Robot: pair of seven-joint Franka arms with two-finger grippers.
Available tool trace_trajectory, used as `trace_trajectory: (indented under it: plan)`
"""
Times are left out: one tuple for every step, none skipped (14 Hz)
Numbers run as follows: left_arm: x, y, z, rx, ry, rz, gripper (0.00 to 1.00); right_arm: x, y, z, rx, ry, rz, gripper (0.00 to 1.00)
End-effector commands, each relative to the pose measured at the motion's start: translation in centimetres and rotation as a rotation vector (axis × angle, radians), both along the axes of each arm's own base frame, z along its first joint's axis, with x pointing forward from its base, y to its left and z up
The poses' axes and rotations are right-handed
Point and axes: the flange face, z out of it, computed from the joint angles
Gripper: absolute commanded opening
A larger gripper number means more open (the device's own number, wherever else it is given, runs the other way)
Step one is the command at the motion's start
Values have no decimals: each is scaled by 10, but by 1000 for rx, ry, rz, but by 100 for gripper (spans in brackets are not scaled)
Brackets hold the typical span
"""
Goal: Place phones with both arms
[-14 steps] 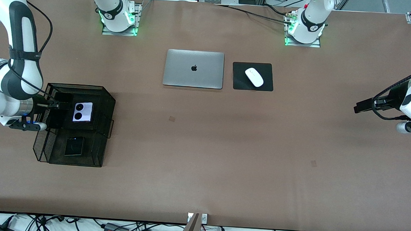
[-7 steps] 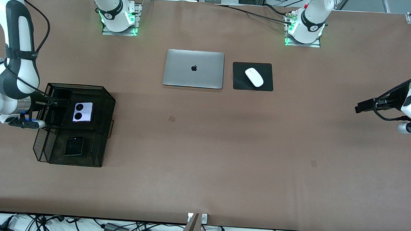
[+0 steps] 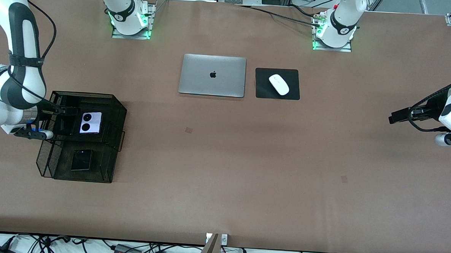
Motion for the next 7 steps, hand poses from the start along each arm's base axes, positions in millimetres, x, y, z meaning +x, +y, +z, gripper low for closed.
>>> trace_trajectory:
  plan:
    - [-5,0,5,2,-14,-18,100,2,-7,-9,3,-30,49,29]
    - [-5,0,4,2,-13,-18,100,2,-17,-16,9,-40,60,29]
    - [-5,1,4,2,-13,-18,100,3,-22,-17,10,-52,71,29]
    - [-5,3,4,4,-13,-15,100,3,-22,-19,11,-52,78,29]
    - [-5,3,4,4,-13,-15,100,4,-22,-18,12,-54,77,43]
    - [-5,3,4,3,-13,-15,100,7,-20,-15,5,-62,72,99]
    - [-5,3,4,2,-13,-15,100,11,-18,-6,1,-76,73,100]
